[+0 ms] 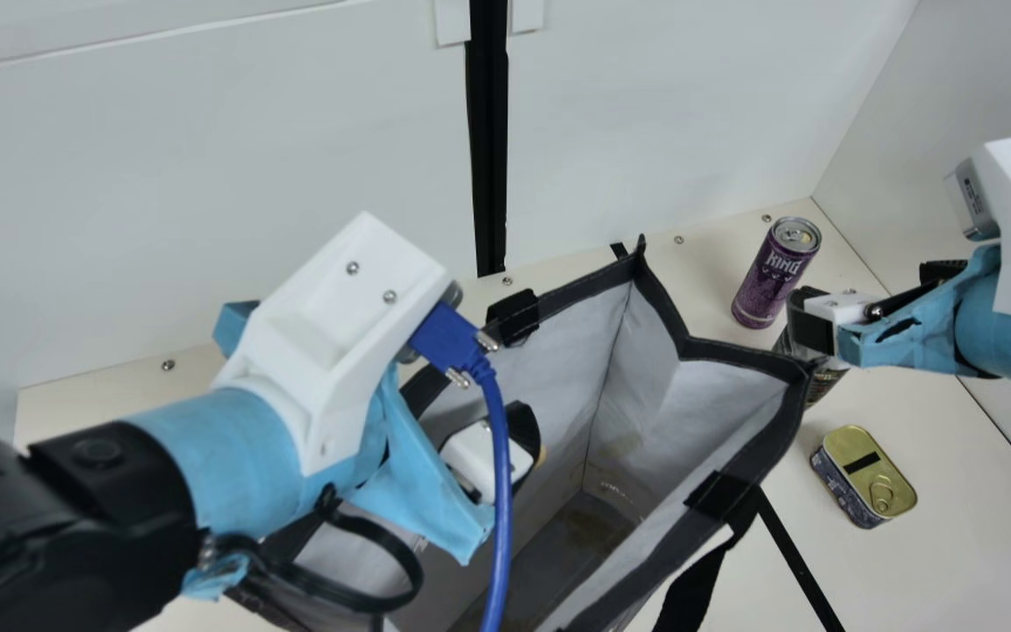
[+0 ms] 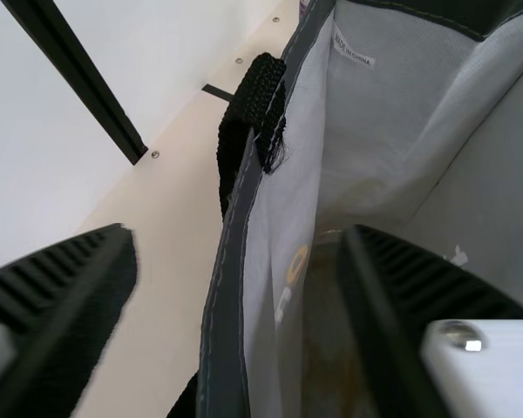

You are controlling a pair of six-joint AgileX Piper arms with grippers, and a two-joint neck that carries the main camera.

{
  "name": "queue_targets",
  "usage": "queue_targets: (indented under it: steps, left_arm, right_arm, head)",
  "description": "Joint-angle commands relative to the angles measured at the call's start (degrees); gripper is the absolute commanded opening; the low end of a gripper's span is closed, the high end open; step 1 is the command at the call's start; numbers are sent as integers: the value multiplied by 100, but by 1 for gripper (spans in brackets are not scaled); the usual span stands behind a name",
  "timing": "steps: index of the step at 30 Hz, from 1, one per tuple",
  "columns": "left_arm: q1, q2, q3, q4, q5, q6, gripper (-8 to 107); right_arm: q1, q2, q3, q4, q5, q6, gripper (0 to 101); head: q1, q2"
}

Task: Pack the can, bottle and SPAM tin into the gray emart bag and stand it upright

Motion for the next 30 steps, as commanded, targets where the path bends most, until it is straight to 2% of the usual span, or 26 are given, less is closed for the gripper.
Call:
queue_targets:
  steps: [1, 9, 17, 30]
  left_arm:
    - [4, 26, 6, 5, 1, 0, 43]
    - [0, 67, 79, 45, 1, -88, -8]
    - [1, -56, 161, 258, 1, -384, -8]
    - [-101, -405, 327, 1641, 1, -1178, -8]
  right_arm:
    - [0, 0, 0, 0, 0, 0, 95]
    - [0, 0, 0, 0, 0, 0, 95]
    - [0, 0, 0, 0, 0, 0, 95]
    - [0, 0, 0, 0, 0, 0, 95]
  head:
    - [-130, -14]
    - [-130, -14]
    - [-130, -14]
    - [-130, -14]
